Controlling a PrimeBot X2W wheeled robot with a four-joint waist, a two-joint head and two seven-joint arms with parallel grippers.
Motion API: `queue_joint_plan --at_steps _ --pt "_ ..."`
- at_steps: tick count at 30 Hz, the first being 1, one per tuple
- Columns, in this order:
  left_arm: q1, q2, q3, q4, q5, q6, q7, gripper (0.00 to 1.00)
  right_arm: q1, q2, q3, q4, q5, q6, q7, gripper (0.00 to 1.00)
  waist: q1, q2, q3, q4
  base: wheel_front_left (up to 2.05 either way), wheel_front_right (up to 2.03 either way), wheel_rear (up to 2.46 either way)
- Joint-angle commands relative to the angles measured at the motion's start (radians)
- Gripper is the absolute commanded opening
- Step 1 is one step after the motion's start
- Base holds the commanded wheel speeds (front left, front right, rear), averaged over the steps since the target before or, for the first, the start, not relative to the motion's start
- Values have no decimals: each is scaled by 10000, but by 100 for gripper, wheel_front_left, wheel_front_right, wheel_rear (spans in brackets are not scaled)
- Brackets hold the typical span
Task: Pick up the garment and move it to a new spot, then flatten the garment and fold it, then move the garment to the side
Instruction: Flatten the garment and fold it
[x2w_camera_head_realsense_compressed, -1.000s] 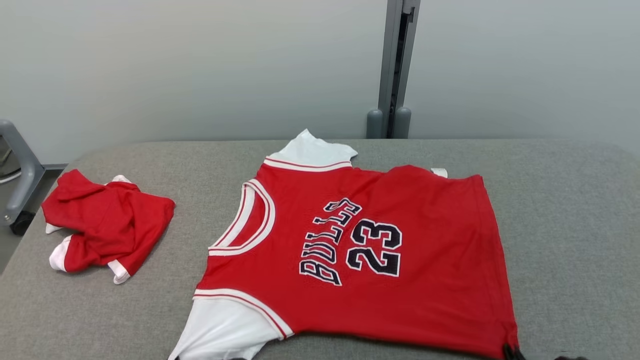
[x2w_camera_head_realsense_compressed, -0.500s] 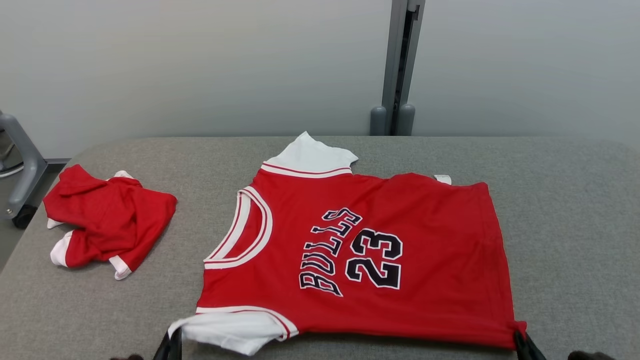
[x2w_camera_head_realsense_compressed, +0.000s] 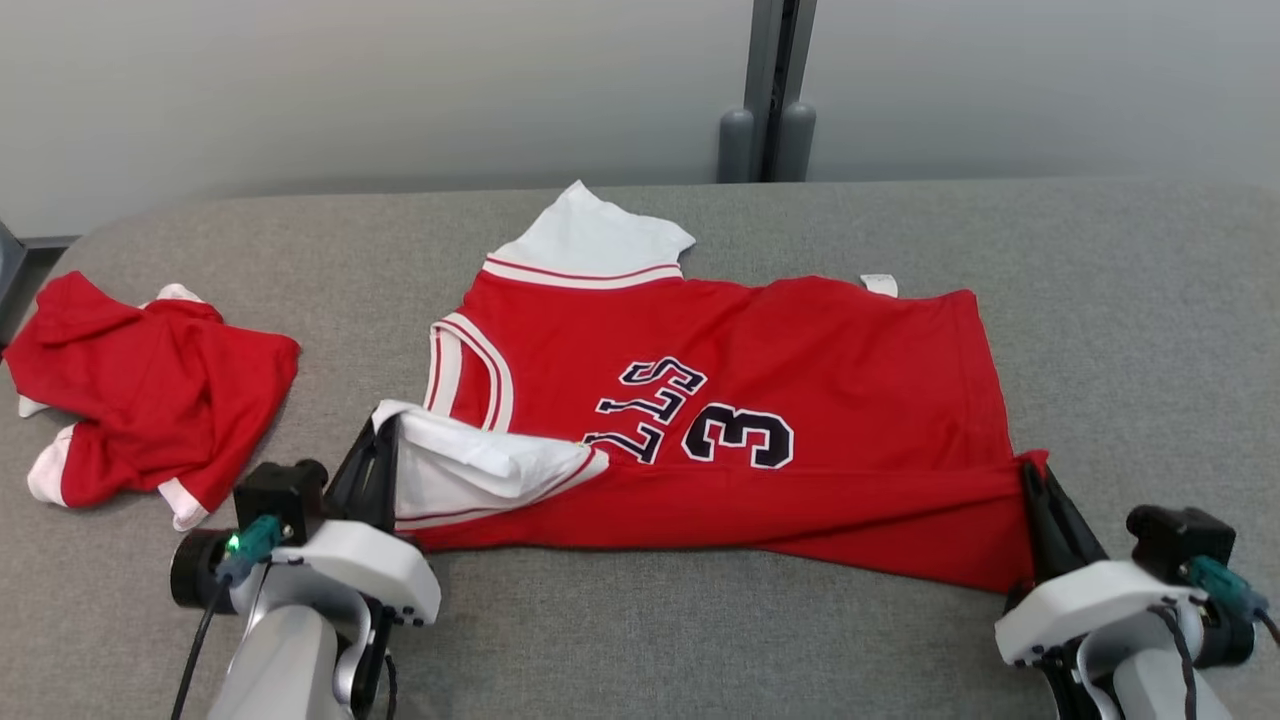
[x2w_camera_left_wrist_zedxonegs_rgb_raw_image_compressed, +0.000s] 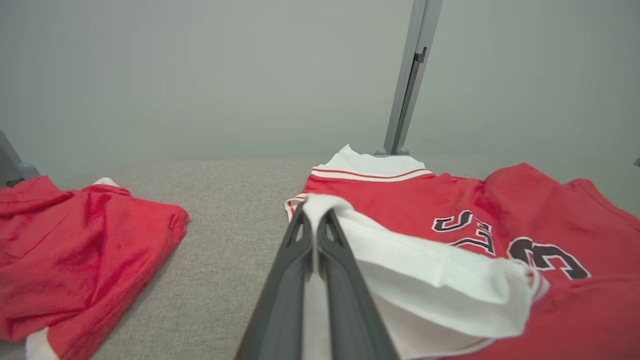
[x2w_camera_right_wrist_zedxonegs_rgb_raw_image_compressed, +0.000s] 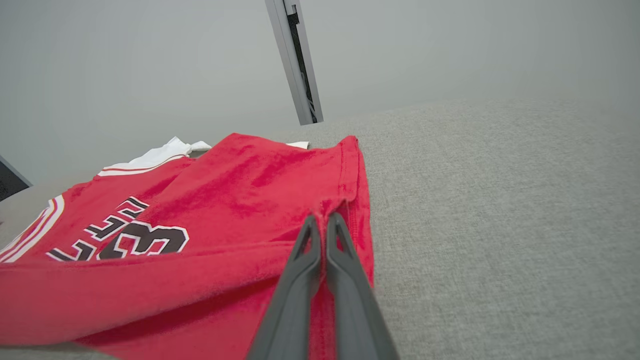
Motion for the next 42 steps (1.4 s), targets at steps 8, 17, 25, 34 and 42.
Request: queue_joint_plan --at_steps 8,17,25,34,42 --pt "-1932 146 -174 1167 366 8 -19 0 -1694 -73 -46 715 -481 -3 -46 0 1 -1 1301 -4 0 0 0" --pt "-3139 203 -140 1397 584 -23 -19 0 -2582 2 -190 1135 -886 -3 -48 0 1 -1 2084 19 0 0 0" --pt "-3356 171 -48 1435 635 52 -19 100 -2858 127 -254 1185 -984 -3 -48 100 1 -1 2244 -125 0 0 0" --pt "-2085 88 563 797 155 302 -19 100 -1988 188 -554 271 -1049 -3 -46 100 1 -1 1937 -179 0 0 0" --pt "-549 42 393 544 -414 220 -19 100 -563 193 -374 -79 -864 -3 -48 100 1 -1 1721 -187 0 0 0"
